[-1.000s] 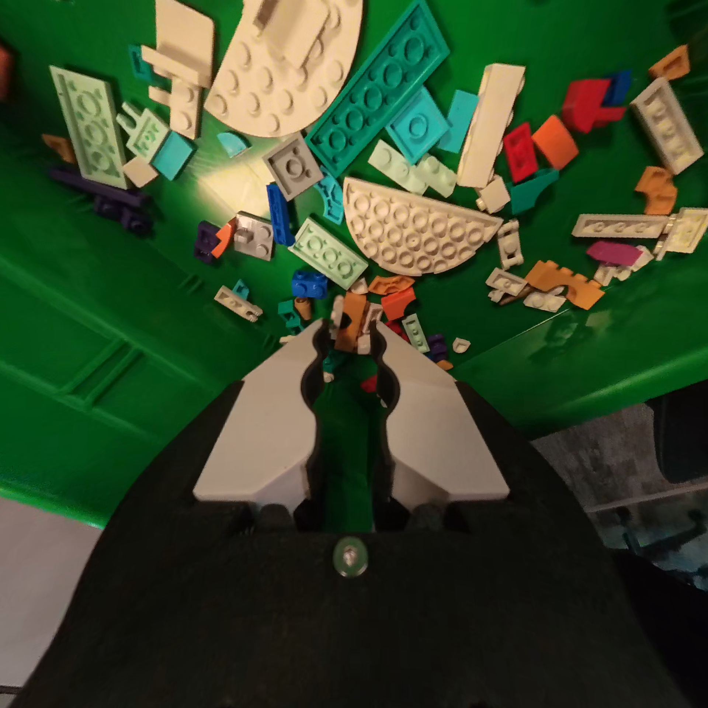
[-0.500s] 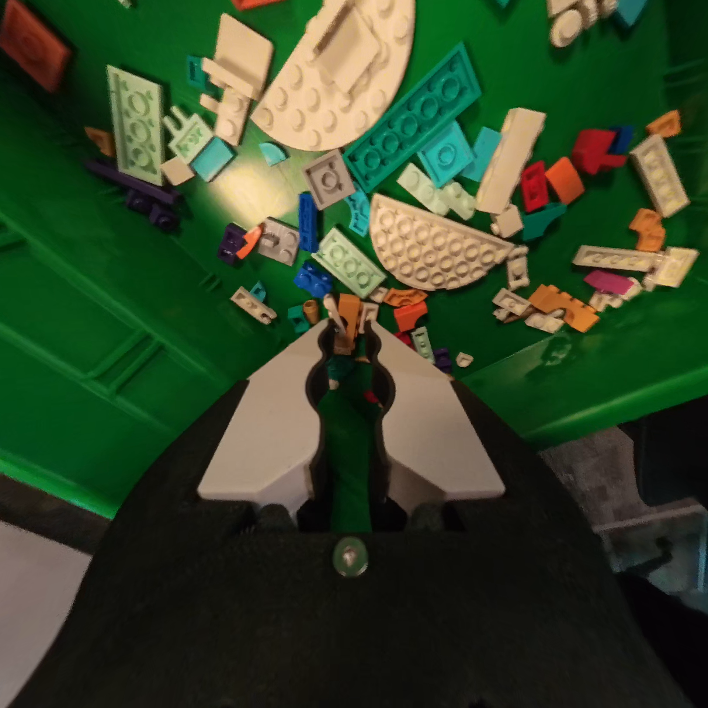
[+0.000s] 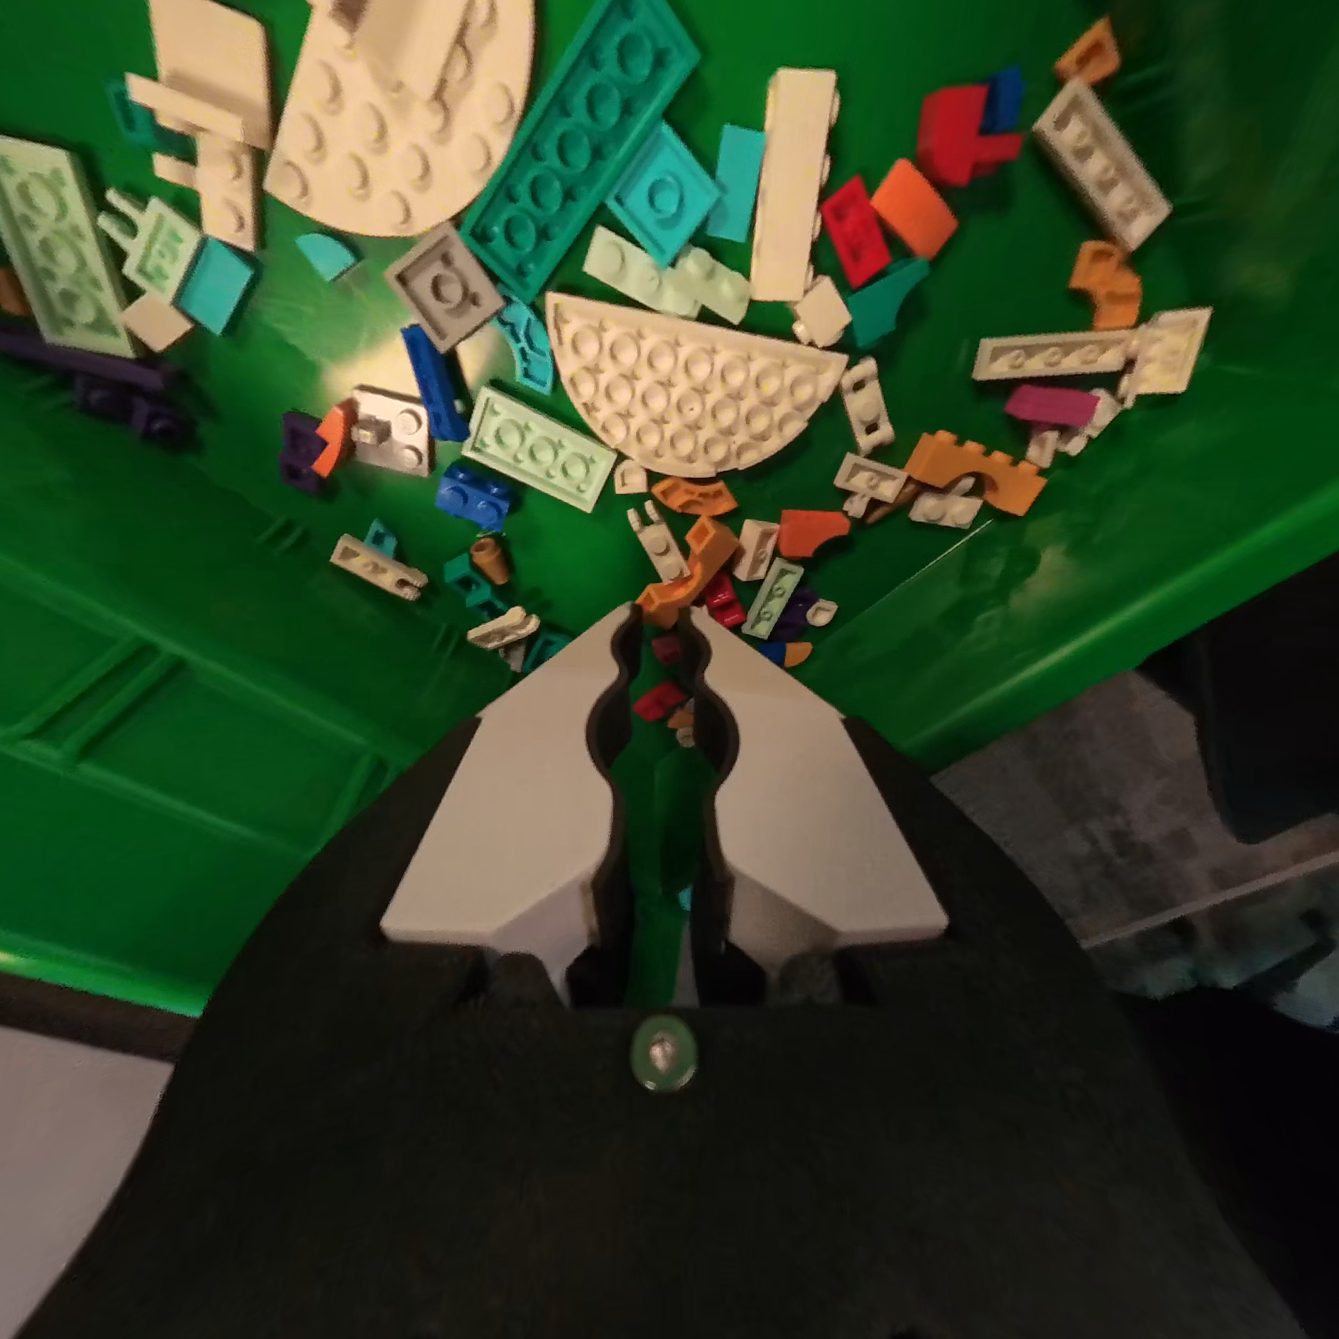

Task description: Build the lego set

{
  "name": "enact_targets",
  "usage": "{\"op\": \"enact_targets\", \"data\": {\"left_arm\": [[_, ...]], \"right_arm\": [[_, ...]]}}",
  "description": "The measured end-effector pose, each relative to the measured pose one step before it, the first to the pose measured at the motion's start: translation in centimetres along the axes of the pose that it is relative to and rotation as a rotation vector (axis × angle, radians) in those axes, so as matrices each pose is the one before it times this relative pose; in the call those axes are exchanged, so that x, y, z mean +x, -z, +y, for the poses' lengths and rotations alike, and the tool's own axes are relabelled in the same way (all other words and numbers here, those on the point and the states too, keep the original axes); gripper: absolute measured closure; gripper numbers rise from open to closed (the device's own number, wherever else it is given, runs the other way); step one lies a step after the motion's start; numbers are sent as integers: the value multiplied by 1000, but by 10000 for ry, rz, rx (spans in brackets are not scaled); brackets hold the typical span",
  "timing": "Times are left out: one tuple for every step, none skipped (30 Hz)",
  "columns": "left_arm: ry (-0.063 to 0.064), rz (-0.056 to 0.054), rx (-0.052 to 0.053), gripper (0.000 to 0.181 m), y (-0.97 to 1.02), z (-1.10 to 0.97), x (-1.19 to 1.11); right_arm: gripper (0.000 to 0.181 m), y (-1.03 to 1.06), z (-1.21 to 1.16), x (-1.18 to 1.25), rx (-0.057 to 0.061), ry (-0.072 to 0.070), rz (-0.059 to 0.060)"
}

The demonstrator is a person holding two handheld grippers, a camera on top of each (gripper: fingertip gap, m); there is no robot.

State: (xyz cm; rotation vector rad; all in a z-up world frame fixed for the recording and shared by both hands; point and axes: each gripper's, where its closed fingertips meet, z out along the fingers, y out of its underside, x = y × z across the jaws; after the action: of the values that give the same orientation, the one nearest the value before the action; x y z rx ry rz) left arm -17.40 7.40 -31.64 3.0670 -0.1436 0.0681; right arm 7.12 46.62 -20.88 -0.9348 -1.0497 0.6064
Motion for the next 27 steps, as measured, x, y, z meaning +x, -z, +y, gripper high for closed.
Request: {"op": "enact_targets", "data": {"left_arm": [[-154, -105, -169, 172, -194, 161, -45], [-88, 46, -153, 169, -171, 146, 107], [15, 74, -70, 168, -104, 44, 91], [56, -16, -35, 169, -127, 14, -94], [58, -5, -89, 168, -189, 102, -119], [54, 26, -65, 169, -127, 72, -55], [20, 92, 73, 170, 36, -126, 83], [-24, 3, -38, 170, -11, 28, -17], [-93, -16, -38, 171, -8, 39, 10], [-123, -52, -25, 171, 0, 27, -20], [-93, -141, 51, 172, 49, -67, -127], [-58, -293, 146, 172, 147, -160, -338], [10, -286, 238, 172, 300, -202, -327], [70, -357, 369, 172, 527, -331, -410], [115, -555, 552, 172, 786, -544, -693], [190, -527, 645, 173, 972, -699, -631], [228, -604, 724, 172, 1156, -858, -720], [230, -805, 796, 172, 1326, -1070, -951], [175, -873, 803, 173, 1451, -1256, -942], [93, -876, 800, 173, 1519, -1440, -828], [-23, -863, 827, 173, 1525, -1731, -647], [-57, -787, 907, 173, 1477, -2091, -389], [3, -415, 999, 173, 1305, -2399, 313], [134, 180, 1053, 173, 1036, -2590, 1328], [305, 660, 956, 173, 674, -2516, 2149], [415, 802, 757, 173, 228, -2209, 2469], [311, 762, 629, 173, -213, -1796, 2510]], "right_arm": [[158, -4, -2, -9, -2, 7, -1], [158, -7, 10, -8, -1, 5, -2], [158, -5, -4, -9, 0, 5, 0], [158, -1, -1, 0, 1, 3, -2], [158, -10, -1, -5, 1, 2, -2], [158, 2, -8, -13, 2, 1, -4], [158, 2, -9, -15, 3, 1, -6], [158, -5, -3, -15, -1, 4, -4], [158, -5, 14, -9, -3, 6, -4], [158, -4, -1, -14, -3, 5, -4], [158, -2, -5, -3, 3, -2, -2], [158, 0, -11, 4, 5, -11, -3], [158, 13, -11, -6, 8, -15, -3], [158, 7, -15, 11, 8, -14, 0], [158, 8, -14, 8, 7, -12, -2], [158, -2, -5, -8, 3, -7, -3], [158, -2, -3, -5, 2, -2, -3], [158, -9, 0, -8, 0, 0, -3], [158, -24, -11, -11, 8, -4, 0], [158, -25, 5, -2, -4, 4, 5], [158, -6, 18, 14, -10, 16, 17], [158, 0, 24, 39, -11, 17, 25], [158, 16, 3, 40, -4, -15, 21], [158, 23, -13, 77, 5, -32, 25], [158, 45, -46, 145, 22, -29, 57], [158, 70, -90, 205, 38, -36, 73], [158, 113, -111, 239, 43, -33, 83]]}}
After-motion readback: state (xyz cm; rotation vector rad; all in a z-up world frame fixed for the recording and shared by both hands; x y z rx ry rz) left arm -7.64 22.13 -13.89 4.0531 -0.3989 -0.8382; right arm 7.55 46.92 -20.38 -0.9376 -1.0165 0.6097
